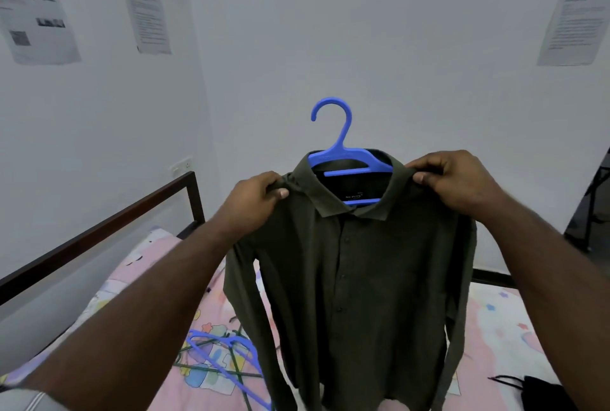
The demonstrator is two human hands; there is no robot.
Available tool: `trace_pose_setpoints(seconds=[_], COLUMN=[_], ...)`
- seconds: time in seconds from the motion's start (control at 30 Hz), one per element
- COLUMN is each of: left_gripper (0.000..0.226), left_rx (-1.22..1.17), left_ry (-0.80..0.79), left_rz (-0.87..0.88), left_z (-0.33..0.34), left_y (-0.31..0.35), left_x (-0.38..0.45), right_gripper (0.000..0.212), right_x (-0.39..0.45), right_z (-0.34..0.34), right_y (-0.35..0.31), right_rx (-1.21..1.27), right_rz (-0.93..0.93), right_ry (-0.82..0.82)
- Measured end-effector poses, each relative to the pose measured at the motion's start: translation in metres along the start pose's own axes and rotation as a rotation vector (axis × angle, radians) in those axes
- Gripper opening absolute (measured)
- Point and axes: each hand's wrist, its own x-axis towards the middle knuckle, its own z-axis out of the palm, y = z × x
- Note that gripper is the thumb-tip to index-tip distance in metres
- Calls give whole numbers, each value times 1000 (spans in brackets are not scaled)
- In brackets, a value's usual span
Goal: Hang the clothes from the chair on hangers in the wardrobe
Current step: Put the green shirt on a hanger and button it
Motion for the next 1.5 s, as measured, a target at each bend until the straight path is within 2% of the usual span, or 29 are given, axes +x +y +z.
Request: trace_pose_setpoints(seconds=[0.1,0.2,0.33,0.4,0.47,0.5,0.53,0.63,0.67,0.77,0.8,0.9,1.1,1.5], left_gripper=[9,11,7,12,20,21,20,12,12,13,12,11,16,19], left_rx=[-18,-9,5,10,107,135,122,7,-9,80,77,-2,17,31], left_ry=[53,94,212,94,-96,-119,-68,259,283,149,146,213,162,215], left_rz=[-26,-24,-15,-10,-73,-106,-117,-119,-117,-108,-112,-120,-132,-210], left_z=[-7,-27,-53,-48,-33,-29,-29,-50,-57,-68,-68,-71,-78,-109], left_y=[-8,-18,-24,-32,-45,-52,-55,-47,-45,-49,-52,-57,-63,-48], left_x=[4,14,24,17,2,-3,-4,6,8,4,1,-4,-14,-49], right_gripper=[21,24,31,28,26,26,25,21,21,21,21,19,27,27], right_x=[1,-5,3,8,9,10,12,20,21,16,15,14,6,3], right_z=[-3,-6,-13,-13,-9,-6,-4,1,4,19,22,25,42,61], right_y=[10,25,14,6,4,3,0,-14,-17,-15,-14,-15,-16,-29], right_rx=[39,84,140,113,20,-8,-10,110,104,6,29,168,342,478], right_rz=[41,70,-17,-28,-10,-3,-10,-56,-49,0,8,10,46,-50], right_ry=[-54,-67,140,164,53,17,29,198,198,53,57,139,-17,-87])
